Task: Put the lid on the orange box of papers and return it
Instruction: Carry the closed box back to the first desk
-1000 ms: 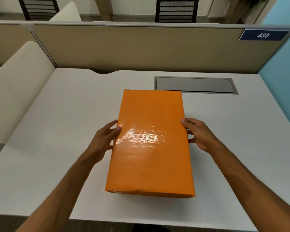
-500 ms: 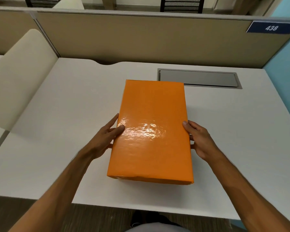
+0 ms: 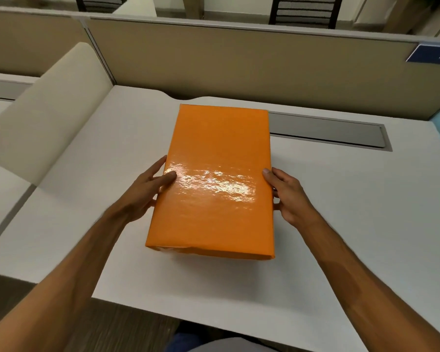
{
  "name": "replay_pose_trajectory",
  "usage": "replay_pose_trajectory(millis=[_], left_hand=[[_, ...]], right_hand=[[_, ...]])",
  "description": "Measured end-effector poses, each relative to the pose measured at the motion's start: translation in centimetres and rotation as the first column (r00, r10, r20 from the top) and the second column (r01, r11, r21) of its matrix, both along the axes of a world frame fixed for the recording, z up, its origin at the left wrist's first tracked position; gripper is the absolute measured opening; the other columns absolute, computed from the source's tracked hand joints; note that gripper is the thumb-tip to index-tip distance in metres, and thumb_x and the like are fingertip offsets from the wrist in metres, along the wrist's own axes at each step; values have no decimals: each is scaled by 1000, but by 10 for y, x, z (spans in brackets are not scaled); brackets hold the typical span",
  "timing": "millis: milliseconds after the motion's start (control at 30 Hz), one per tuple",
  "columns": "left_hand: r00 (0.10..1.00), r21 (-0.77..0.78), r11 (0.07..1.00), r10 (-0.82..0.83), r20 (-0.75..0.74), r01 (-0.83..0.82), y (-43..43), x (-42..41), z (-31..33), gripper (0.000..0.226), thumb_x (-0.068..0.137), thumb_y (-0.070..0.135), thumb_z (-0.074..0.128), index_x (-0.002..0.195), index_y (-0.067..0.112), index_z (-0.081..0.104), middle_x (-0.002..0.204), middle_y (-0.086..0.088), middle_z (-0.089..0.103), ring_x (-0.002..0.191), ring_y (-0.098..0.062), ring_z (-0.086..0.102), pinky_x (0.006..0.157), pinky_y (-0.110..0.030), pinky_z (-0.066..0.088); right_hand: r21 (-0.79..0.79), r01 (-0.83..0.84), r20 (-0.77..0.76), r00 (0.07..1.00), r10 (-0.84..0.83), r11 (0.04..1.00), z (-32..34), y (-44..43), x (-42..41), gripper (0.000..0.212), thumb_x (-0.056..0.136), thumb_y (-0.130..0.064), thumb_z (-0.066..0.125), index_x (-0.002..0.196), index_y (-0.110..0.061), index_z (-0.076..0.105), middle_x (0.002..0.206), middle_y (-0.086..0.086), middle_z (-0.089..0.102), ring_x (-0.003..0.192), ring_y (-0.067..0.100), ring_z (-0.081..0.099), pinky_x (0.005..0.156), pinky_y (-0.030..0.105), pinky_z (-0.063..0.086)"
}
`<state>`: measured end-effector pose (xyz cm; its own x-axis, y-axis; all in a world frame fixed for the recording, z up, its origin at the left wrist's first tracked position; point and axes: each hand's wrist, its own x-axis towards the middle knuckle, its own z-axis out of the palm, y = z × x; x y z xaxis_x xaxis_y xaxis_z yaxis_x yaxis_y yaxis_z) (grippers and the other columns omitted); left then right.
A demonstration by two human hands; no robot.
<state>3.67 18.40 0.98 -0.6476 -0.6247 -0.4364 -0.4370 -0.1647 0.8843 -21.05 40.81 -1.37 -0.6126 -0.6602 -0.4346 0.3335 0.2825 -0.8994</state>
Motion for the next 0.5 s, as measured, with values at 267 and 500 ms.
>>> replay_pose_trajectory(millis=[267, 500], left_hand=[[996, 13, 996, 89, 6, -89, -65, 21, 9, 59, 95, 42, 53, 150, 46, 33, 145, 2, 54, 125, -32, 57, 101, -63, 45], [993, -3, 994, 113, 23, -113, -152, 46, 12, 52, 101, 32, 48, 151, 42, 34, 139, 0, 58, 121, -31, 59, 99, -57, 49]], right_hand=[[-21, -78, -1, 997, 78, 997, 12, -74, 11, 53, 85, -41, 73, 134, -27, 58, 117, 0, 71, 104, 24, 68, 83, 51, 56], [-61, -79, 40, 996, 81, 995, 11, -157, 43, 50, 78, -34, 81, 124, -33, 60, 107, -4, 74, 99, 24, 70, 78, 48, 55]])
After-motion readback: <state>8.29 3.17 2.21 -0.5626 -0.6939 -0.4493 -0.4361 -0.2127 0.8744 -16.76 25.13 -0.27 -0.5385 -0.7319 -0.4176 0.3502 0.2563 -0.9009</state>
